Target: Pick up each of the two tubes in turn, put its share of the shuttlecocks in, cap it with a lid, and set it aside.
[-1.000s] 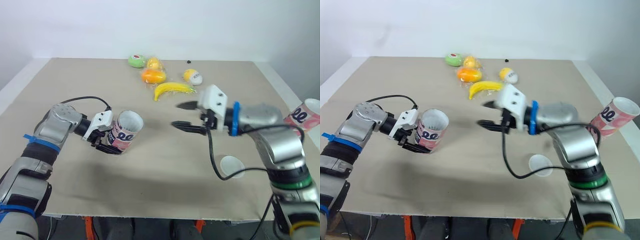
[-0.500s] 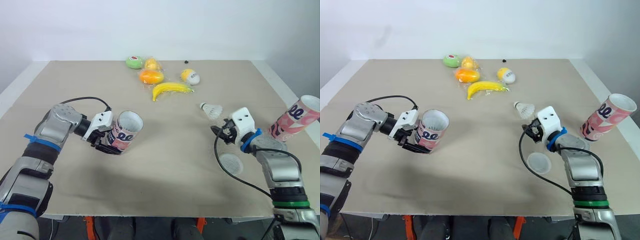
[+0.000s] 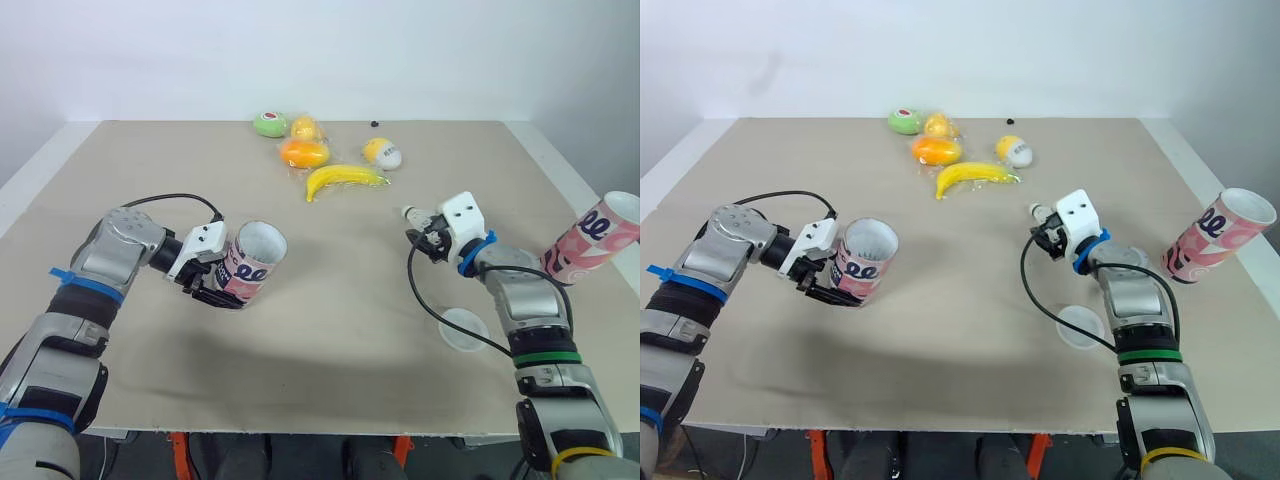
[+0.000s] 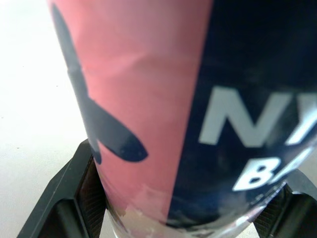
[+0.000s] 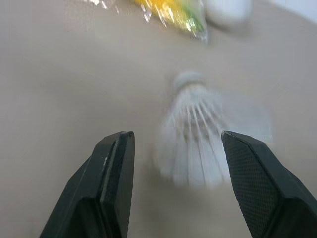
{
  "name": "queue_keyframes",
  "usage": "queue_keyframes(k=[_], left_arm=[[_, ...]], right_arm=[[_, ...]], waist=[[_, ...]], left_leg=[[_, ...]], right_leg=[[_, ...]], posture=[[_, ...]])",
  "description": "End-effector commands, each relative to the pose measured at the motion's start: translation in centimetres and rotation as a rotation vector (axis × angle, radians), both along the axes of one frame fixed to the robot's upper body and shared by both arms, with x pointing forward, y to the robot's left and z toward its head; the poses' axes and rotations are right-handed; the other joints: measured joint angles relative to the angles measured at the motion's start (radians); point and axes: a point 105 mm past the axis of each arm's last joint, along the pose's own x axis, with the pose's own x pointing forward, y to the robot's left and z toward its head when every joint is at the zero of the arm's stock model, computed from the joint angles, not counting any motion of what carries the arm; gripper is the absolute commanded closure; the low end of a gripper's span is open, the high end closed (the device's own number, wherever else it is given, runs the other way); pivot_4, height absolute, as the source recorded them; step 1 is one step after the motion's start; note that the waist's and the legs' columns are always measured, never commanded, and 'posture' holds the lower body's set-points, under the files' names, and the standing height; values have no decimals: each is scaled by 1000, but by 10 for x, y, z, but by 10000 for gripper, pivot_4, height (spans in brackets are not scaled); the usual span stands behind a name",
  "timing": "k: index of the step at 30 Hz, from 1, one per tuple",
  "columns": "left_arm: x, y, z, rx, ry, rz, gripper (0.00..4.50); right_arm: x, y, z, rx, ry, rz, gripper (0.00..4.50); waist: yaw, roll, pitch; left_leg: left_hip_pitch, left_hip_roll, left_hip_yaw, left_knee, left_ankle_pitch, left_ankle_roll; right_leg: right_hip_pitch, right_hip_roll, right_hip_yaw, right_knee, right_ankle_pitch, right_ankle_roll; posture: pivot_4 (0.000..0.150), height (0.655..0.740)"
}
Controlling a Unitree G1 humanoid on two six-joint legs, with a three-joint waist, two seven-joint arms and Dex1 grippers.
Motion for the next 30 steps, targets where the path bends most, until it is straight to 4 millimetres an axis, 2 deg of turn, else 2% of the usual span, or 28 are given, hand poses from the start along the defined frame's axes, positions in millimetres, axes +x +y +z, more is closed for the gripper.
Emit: queue_keyframes(k=[1, 8, 12, 14, 16, 17, 19, 23, 24, 25, 28, 30], left_arm=[[-7, -1, -20, 48, 60, -10, 11338], [-8, 0, -21, 47, 60, -8, 11338], [-8, 0, -21, 47, 59, -8, 11338], [-8, 0, -21, 47, 58, -8, 11338], [-8, 0, -20, 48, 57, -9, 11338], [-8, 0, -20, 48, 57, -9, 11338], [-8, 0, -21, 48, 56, -10, 11338], [-8, -1, -21, 48, 57, -12, 11338], [-8, -1, -21, 48, 57, -13, 11338], [-8, -2, -21, 47, 57, -13, 11338], [-7, -2, -21, 48, 57, -13, 11338], [-6, -2, -21, 49, 56, -13, 11338]], right_arm=[[11, 5, 15, 2, -47, 8, 14582], [25, 1, 15, 17, -42, -49, 14582], [27, 3, 18, 28, -55, -42, 26278], [27, 4, 19, 29, -57, -33, 37606], [24, 7, 23, 36, -69, -12, 44655], [21, 10, 29, 44, -86, 15, 44655], [6, 33, 48, 66, -132, 157, 44655], [-46, 93, 83, 11, -243, 526, 44655], [-70, 116, 96, -12, -273, 674, 44655], [-88, 131, 103, -29, -287, 777, 44655], [-129, 162, 117, -119, -301, 1028, 44655], [-141, 170, 120, -171, -303, 1100, 44655]], waist=[[0, 0, 0], [-1, 0, 0], [-1, 0, 0], [-1, 0, 0], [-1, 0, 0], [-1, 0, 0], [-1, 0, 0], [0, 1, 0], [0, 1, 0], [0, 1, 1], [0, 1, 1], [1, 1, 0]], left_leg=[[0, 0, 0, 0, 0, 0], [0, 0, 0, 0, 0, 0], [0, 0, 0, -1, 0, 0], [0, 0, 0, -1, 0, 0], [0, 0, 0, -1, 0, 0], [0, 0, 0, -1, 0, 0], [0, 0, 0, -1, 0, 0], [-1, 0, -1, -2, 0, 0], [0, 0, -1, -2, 0, 0], [0, 0, -1, -2, 0, 0], [0, 0, -1, -1, 0, 0], [0, 0, -1, -1, 0, 0]], right_leg=[[0, 0, 0, 0, 0, 0], [0, 0, 0, 0, 0, 0], [0, 0, 0, 0, 0, 0], [0, 0, 0, 0, 0, 0], [0, 0, 0, 0, 0, 0], [0, 0, 0, 0, 0, 0], [-1, 0, 0, 0, 0, 0], [-1, 0, 0, 0, -1, 0], [-1, 0, 0, 0, -1, 0], [-1, 0, 0, 0, -1, 0], [0, 0, 0, 0, -1, 0], [0, 0, 0, 0, -1, 0]], posture=[[1500, 6895], [1500, 6895], [1500, 6895], [1500, 6895], [1500, 6895], [1500, 6895], [1500, 6895], [1500, 6895], [1500, 6895], [1500, 6895], [1500, 6895], [1500, 6895]])
